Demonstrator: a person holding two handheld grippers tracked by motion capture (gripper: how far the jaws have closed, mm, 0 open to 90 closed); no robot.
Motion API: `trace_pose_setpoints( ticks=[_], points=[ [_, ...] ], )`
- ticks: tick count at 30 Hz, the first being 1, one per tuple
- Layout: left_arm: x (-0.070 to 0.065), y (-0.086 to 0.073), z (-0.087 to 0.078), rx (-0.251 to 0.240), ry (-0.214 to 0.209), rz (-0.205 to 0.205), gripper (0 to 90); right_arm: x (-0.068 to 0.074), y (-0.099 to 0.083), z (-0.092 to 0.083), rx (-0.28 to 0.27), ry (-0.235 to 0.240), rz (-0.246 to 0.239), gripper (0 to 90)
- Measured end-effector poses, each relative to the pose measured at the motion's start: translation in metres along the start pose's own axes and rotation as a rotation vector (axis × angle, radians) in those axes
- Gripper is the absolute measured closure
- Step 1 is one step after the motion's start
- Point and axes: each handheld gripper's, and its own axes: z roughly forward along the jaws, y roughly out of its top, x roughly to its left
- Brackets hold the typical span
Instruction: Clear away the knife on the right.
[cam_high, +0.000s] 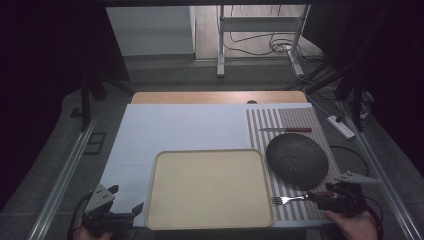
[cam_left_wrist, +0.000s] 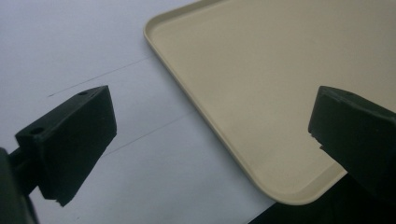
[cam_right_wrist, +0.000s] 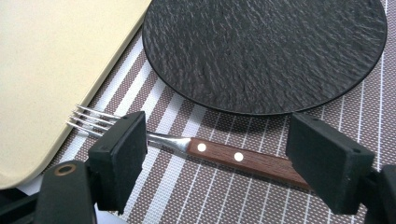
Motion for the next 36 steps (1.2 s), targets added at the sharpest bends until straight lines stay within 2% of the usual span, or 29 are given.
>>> trace_pose_setpoints(
  ticks=[9,26,36],
  points=[
    [-0.001,0.000,0.000,0.004,-0.001,0.010,1.4,0.002,0.001,0.003,0.024,0.006,-0.010,21.4],
    [0.001,0.000,0.001,0.016,-0.011,-0.002,1.4,0.002,0.005,0.005,0.042,0.038,-0.020,21.7],
    [0.000,0.000,0.002,0.023,-0.008,0.007,1.4,0.003,0.018,0.004,0.016,0.037,-0.043,23.4]
  ],
)
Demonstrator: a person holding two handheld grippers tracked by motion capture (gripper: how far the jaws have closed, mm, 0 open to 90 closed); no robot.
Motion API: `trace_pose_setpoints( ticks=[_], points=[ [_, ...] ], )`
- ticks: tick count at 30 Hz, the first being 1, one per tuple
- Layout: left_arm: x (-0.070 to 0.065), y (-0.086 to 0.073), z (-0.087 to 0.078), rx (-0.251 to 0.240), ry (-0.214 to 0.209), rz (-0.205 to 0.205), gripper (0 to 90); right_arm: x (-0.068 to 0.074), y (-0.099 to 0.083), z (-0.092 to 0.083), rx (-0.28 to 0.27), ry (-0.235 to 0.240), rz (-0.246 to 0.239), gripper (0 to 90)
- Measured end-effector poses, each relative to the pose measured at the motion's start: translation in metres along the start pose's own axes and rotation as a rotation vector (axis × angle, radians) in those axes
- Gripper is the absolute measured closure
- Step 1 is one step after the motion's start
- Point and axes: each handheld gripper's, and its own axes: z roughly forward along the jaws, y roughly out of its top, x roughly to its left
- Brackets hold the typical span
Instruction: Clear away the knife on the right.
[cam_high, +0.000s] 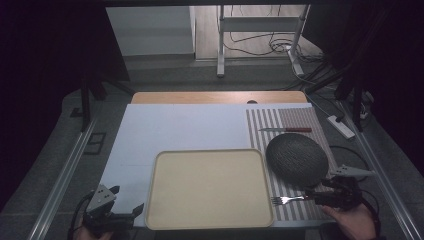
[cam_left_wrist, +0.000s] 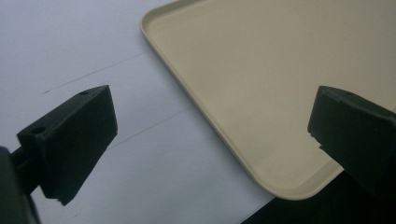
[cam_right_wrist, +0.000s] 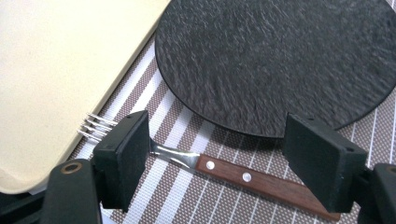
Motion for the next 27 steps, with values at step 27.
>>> trace_pose_setpoints(
  ticks=[27],
  points=[
    [0.001,0.000,0.001,0.003,-0.001,-0.006,1.5,-0.018,0.038,0.013,-0.029,0.011,-0.023,24.5]
  ],
)
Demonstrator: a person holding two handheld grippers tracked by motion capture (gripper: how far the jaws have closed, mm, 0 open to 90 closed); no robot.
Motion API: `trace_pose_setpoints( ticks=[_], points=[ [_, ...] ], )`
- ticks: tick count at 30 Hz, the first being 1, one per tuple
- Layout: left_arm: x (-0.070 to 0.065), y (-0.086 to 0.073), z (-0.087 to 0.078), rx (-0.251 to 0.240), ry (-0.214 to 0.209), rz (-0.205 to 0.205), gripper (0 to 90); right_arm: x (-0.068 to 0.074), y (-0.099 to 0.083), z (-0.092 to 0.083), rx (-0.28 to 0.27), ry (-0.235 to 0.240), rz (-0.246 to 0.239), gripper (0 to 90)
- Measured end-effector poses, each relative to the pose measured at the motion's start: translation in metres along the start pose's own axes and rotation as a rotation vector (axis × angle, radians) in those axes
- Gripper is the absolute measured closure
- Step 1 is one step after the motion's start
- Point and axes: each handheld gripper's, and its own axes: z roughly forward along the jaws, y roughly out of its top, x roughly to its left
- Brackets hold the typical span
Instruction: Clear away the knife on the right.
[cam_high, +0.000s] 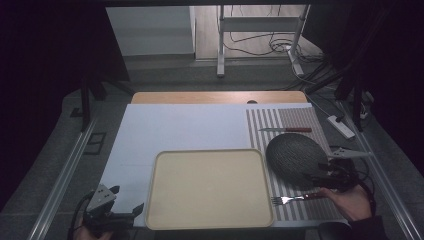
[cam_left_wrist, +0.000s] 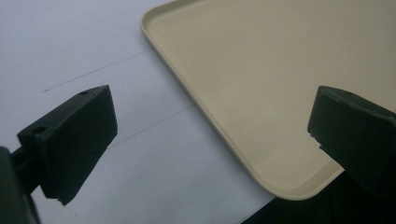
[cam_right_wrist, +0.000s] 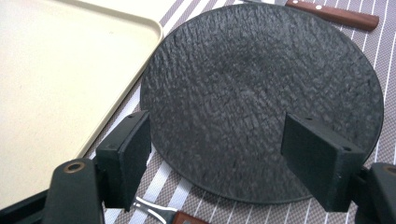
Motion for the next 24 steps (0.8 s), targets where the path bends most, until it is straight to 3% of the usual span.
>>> trace_pose_setpoints(
  ticks=[12,24],
  points=[
    [0.000,0.000,0.000,0.002,-0.002,-0.002,1.5,-0.013,0.020,0.015,0.012,-0.028,-0.001,22.6],
    [0.001,0.000,0.000,0.003,-0.003,-0.002,1.4,-0.035,0.046,0.043,0.044,-0.030,0.024,21.6]
  ],
)
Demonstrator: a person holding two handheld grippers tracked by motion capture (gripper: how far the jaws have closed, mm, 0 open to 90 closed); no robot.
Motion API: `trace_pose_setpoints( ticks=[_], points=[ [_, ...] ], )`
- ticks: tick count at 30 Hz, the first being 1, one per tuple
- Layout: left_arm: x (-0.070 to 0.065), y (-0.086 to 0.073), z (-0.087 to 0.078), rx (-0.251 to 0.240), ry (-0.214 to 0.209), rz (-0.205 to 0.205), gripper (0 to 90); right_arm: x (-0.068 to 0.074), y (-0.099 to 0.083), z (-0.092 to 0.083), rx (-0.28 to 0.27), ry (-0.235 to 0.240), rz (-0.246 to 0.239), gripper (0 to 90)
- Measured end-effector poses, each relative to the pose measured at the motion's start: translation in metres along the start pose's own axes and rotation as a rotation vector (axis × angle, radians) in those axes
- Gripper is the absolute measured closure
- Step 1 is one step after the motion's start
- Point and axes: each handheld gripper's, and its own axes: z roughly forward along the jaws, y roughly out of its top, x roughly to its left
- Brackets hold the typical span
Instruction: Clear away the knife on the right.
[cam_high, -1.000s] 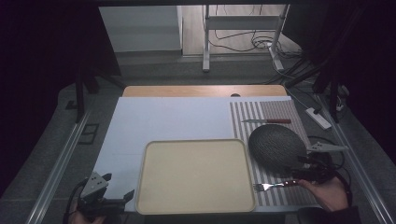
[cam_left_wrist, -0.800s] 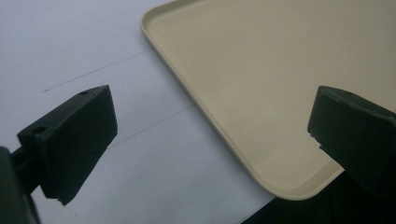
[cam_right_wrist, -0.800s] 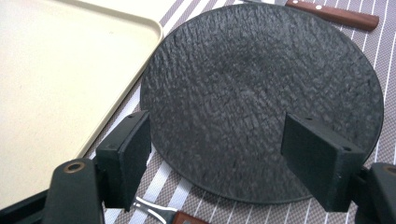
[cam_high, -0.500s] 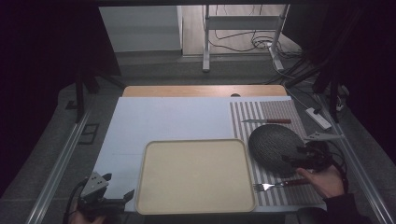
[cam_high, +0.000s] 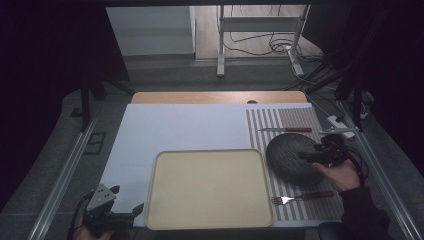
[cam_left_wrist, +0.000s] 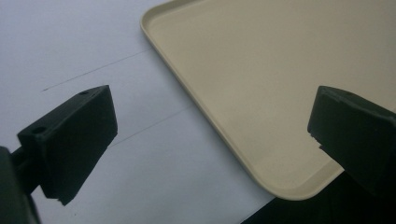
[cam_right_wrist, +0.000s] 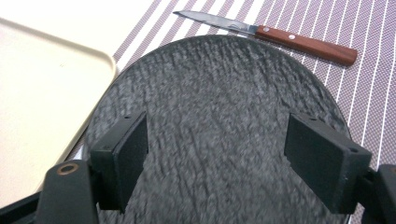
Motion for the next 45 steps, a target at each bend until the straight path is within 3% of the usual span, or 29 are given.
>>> trace_pose_setpoints(
  ticks=[29,34,39,45],
  points=[
    [0.000,0.001,0.001,0.005,-0.001,0.001,1.6,-0.060,0.055,0.060,0.058,-0.057,0.098,24.2],
    [0.000,0.001,0.002,0.007,0.000,0.002,1.6,-0.069,0.061,0.069,0.070,-0.070,0.116,28.5],
    [-0.001,0.001,0.002,0.013,0.002,0.009,1.7,-0.082,0.067,0.082,0.073,-0.082,0.130,43.7],
    [-0.001,0.002,0.003,0.018,0.003,0.013,1.9,-0.092,0.072,0.094,0.100,-0.119,0.097,75.0]
  ],
)
